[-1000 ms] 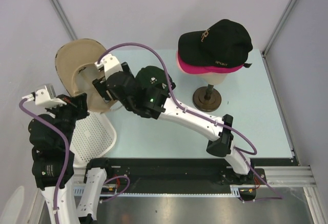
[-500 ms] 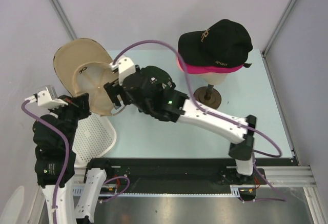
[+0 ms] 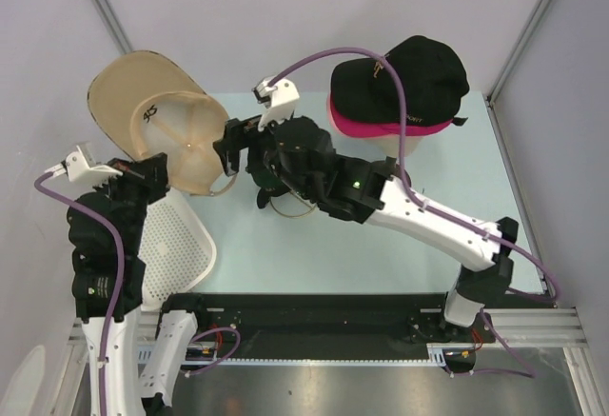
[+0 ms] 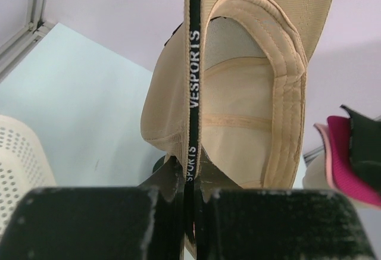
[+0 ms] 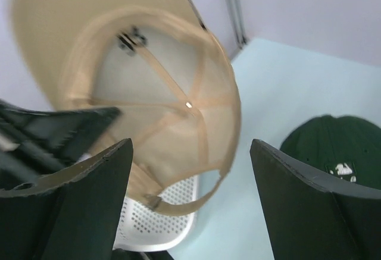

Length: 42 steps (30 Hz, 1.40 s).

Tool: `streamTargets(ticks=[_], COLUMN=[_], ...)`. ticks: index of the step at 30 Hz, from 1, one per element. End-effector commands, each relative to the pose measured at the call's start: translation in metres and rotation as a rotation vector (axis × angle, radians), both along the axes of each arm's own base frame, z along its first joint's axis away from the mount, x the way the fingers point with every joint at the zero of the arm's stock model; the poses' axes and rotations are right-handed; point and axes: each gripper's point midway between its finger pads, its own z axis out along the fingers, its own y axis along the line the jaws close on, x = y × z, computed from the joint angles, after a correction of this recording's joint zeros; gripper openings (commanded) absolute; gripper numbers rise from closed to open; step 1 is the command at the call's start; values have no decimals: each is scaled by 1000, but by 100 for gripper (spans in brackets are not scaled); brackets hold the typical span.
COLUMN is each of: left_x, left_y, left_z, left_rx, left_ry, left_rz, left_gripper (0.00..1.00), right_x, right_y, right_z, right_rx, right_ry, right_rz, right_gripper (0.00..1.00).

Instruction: Stack the hats

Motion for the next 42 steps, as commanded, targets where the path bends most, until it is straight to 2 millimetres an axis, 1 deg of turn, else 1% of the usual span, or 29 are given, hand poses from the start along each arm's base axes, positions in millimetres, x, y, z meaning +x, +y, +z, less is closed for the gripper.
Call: streamTargets(ticks=[1,3,9,10,11,14,16,17,18,19,20,22,23,25,26,27,28,29,30,31,32,33,34,35,37,38,40,41,42], left_x=[4,4,6,6,5,4,4,5,5,8,10,16,23,29,36,39,40,42,45,47,48,52,53,54,54,53,51,50,50], left_y=[-3,-4,-5,-10,-10,-12,-13,-14,-15,-16,-15,-14,-13,-13,-16,-20,-24,-25,-29,-29,-30,-29,-32,-34,-37,-39,-42,-45,-48], left_z=[37,43,48,47,49,50,50,49,49,44,41,25,15,4,-1,-2,3,5,6,8,7,5,-4,-8,-23,-27,-35,-36,-37], left_rx=[-47,-47,-80,-81,-85,-105,-123,-130,-140,-145,-152,-187,-204,-232,-234,-236,-242,-248,-255,-259,-266,-282,-286,-291,-315,-324,-330,-338,-342], left_ry=[-134,-155,-169,-169,-180,-217,-240,-242,-248,-243,-236,-180,-137,-71,-40,-28,-30,-30,-28,-39,-30,-8,34,57,135,155,188,195,201], left_rz=[-8,-14,-17,-45,-49,-57,-64,-68,-74,-77,-73,-60,-49,-39,-54,-80,-99,-108,-128,-133,-132,-127,-138,-147,-150,-156,-171,-186,-199], left_gripper=[0,0,0,0,0,0,0,0,0,0,0,0,0,15,26,49,59,64,70,73,85,88,90,92,93,93,93,93,93], right_x=[25,35,49,49,51,56,58,59,60,61,63,66,70,76,82,87,92,97,100,108,112,115,124,126,134,138,145,153,156], right_y=[5,7,21,23,25,26,25,24,24,23,21,16,12,7,2,-1,-1,-1,0,3,4,4,13,11,15,22,25,33,32], right_z=[-40,-50,-58,-58,-62,-62,-59,-56,-54,-52,-49,-35,-31,-16,-12,-3,1,1,11,13,16,23,13,29,31,31,33,20,27], right_rx=[-48,-55,-44,-44,-53,-60,-59,-56,-47,-48,-41,-19,-34,-23,-58,-50,-57,-98,-78,-84,-84,-82,-98,-66,-73,-66,-74,-99,-85], right_ry=[83,98,110,104,102,86,68,61,50,37,26,-14,-49,-113,-161,-196,-226,-272,-306,-329,-345,-373,-378,-398,-417,-428,-451,-450,-464], right_rz=[-69,-74,-43,-41,-41,-28,-21,-17,-17,-19,-24,-39,-62,-100,-134,-153,-173,-188,-200,-211,-219,-230,-223,-232,-233,-234,-239,-241,-252], right_gripper=[85,84,79,77,68,53,46,34,28,20,8,0,0,0,0,0,0,0,0,0,0,0,0,0,0,0,0,0,0])
